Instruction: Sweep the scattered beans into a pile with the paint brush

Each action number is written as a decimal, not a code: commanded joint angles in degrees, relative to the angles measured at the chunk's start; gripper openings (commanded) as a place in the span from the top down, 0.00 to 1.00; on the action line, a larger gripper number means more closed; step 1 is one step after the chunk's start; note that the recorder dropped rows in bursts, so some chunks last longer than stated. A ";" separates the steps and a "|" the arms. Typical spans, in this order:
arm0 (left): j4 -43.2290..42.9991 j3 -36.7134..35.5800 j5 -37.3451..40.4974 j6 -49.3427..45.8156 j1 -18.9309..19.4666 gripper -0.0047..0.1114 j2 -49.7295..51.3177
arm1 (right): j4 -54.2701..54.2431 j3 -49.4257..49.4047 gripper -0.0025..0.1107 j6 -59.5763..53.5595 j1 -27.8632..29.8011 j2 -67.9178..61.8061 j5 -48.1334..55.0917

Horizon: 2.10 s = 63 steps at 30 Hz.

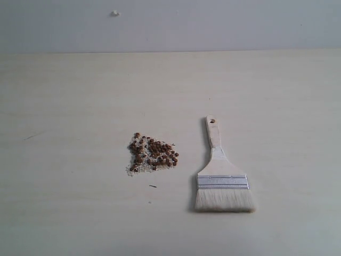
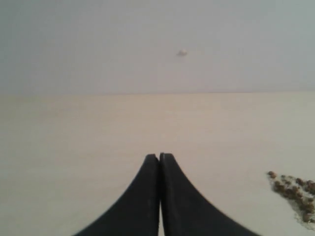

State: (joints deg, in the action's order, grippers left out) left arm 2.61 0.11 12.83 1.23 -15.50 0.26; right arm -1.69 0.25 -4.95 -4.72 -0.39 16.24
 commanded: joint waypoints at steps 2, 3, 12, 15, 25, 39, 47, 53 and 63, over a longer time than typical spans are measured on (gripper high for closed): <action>-7.02 -0.11 7.59 8.35 4.12 0.96 -0.26 | 0.52 -0.25 0.98 0.26 0.01 0.39 -0.14; -7.95 -0.11 7.59 8.25 4.41 0.96 -0.26 | 0.52 -0.25 0.98 0.26 0.01 0.39 -0.14; -12.83 -0.11 7.72 8.25 4.79 0.96 -0.26 | 0.09 -0.25 0.98 0.26 0.01 0.39 -0.14; -12.71 -0.11 7.72 8.25 4.79 0.96 -0.26 | 0.09 -0.25 0.98 0.26 0.01 0.39 -0.14; -12.71 -0.11 7.72 8.25 4.79 0.96 -0.26 | 0.09 -0.25 0.98 0.26 0.01 0.39 -0.14; -12.71 -0.11 7.72 8.25 4.79 0.96 -0.26 | 0.09 -0.25 0.98 0.26 0.01 0.39 -0.14; -12.71 -0.11 7.72 8.25 4.79 0.96 -0.26 | 0.09 -0.25 0.98 0.26 0.01 0.39 -0.14; -12.71 -0.11 7.72 8.25 4.79 0.96 -0.26 | 0.09 -0.25 0.98 0.26 0.01 0.39 -0.14; -12.71 -0.11 7.72 8.25 4.79 0.96 -0.26 | 0.09 -0.25 0.98 0.26 0.01 0.39 -0.14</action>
State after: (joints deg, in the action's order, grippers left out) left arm -10.05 -0.02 20.94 8.95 -10.93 0.26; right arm -1.69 0.25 -4.84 -4.72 -0.39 16.24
